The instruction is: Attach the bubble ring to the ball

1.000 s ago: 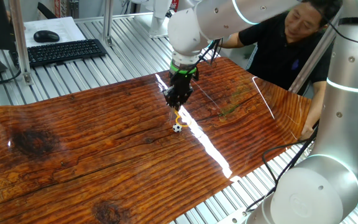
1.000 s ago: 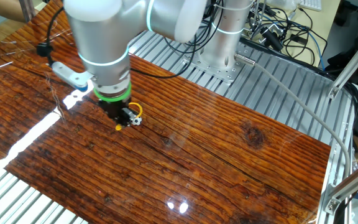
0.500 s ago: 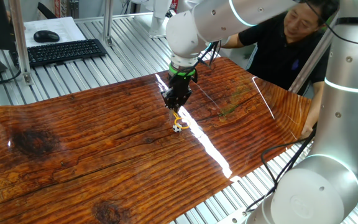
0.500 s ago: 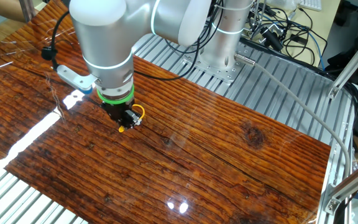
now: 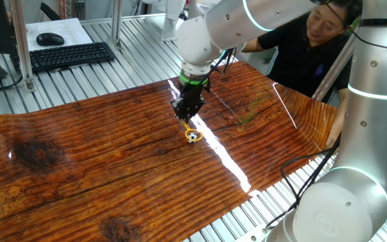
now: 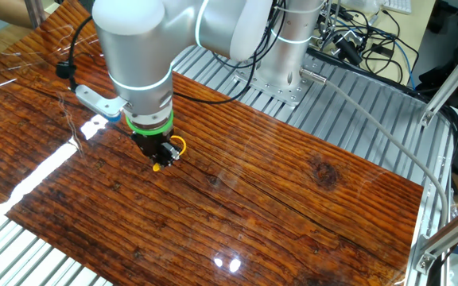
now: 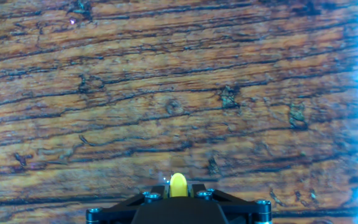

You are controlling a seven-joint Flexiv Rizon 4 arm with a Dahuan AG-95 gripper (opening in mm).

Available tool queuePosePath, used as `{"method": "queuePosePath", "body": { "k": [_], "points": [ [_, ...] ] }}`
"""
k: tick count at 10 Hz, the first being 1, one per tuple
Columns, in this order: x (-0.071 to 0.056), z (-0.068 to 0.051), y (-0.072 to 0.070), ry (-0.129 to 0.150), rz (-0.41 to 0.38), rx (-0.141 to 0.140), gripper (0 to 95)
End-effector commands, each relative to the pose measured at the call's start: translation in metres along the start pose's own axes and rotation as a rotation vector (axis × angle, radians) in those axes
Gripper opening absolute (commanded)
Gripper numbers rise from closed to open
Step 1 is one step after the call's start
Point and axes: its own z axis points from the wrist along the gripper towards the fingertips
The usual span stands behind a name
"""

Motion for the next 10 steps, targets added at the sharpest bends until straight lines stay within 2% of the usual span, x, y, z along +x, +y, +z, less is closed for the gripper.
{"method": "queuePosePath", "body": {
  "k": [1,3,4,6,7,8,10],
  "points": [
    [-0.0010,0.0021,0.0027,-0.007,-0.002,-0.003,0.0],
    [-0.0029,0.0057,0.0055,-0.021,-0.023,0.003,0.0],
    [-0.0028,0.0064,0.0060,-0.023,-0.025,0.008,19.0],
    [0.0006,0.0092,0.0076,-0.026,-0.028,0.012,19.0],
    [0.0017,0.0100,0.0081,-0.027,-0.026,0.013,38.0],
    [0.0018,0.0101,0.0082,-0.031,-0.042,0.012,0.0],
    [0.0025,0.0087,0.0079,-0.035,-0.035,0.002,0.0]
  ]
}}
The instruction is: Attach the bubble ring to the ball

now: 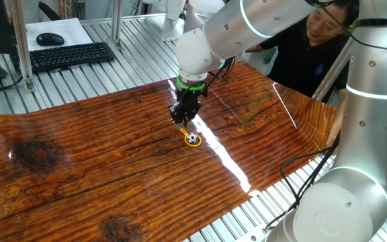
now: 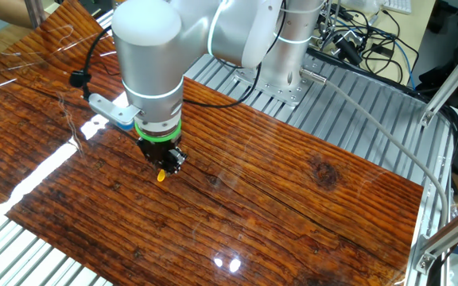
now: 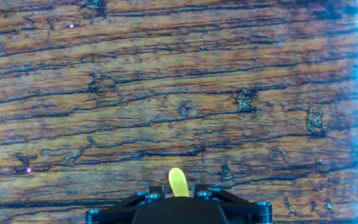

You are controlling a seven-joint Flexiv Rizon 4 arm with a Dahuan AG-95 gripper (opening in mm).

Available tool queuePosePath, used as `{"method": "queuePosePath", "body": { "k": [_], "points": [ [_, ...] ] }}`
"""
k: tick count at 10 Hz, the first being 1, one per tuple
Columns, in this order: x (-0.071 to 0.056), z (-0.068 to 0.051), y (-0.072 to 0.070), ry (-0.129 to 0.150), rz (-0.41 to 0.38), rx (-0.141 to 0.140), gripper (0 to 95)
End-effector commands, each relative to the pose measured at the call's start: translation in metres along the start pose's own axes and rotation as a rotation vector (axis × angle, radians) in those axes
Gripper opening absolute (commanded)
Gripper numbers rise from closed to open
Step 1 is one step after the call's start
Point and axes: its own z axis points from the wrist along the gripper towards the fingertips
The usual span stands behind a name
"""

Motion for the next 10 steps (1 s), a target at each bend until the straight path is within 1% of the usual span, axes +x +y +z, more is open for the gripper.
{"method": "queuePosePath", "body": {
  "k": [1,2,3,5,7,9,10],
  "points": [
    [0.000,-0.002,-0.001,-0.014,0.002,-0.017,0.0],
    [-0.003,-0.005,-0.001,-0.009,0.004,-0.040,0.0],
    [-0.006,-0.011,0.002,-0.003,0.008,-0.056,0.0],
    [-0.009,-0.017,0.003,-0.004,0.020,-0.053,0.0],
    [-0.008,-0.019,0.003,-0.002,0.048,-0.045,0.0],
    [-0.006,-0.021,0.007,0.041,0.052,-0.042,0.0],
    [-0.006,-0.021,0.008,0.053,0.055,-0.041,0.0]
  ]
}}
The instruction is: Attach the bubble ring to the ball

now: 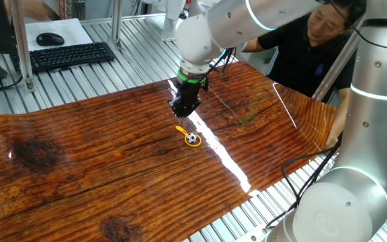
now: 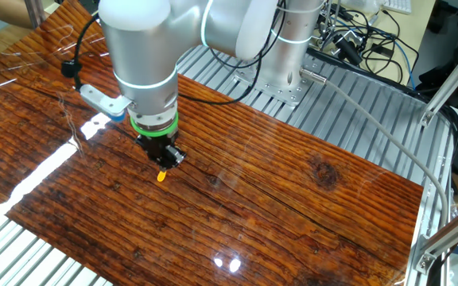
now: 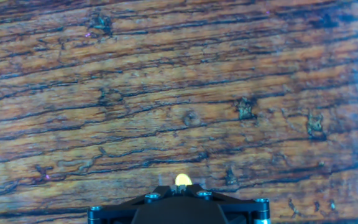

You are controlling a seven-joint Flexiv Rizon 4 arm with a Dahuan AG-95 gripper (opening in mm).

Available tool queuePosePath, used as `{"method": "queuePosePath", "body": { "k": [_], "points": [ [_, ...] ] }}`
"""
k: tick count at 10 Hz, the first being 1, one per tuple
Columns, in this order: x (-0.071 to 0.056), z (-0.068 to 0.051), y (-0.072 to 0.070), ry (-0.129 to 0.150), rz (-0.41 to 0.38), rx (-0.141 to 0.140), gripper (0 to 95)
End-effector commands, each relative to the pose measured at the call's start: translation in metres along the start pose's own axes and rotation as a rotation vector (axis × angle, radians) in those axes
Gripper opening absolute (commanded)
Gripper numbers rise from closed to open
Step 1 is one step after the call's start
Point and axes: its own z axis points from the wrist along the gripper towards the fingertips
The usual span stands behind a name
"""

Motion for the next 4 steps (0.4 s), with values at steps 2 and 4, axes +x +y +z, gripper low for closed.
{"method": "queuePosePath", "body": {
  "k": [2,4],
  "points": [
    [-0.0029,0.0026,0.0018,0.034,-0.009,-0.005,0.0],
    [-0.0029,0.0024,0.0019,0.028,0.002,0.008,0.0]
  ]
}}
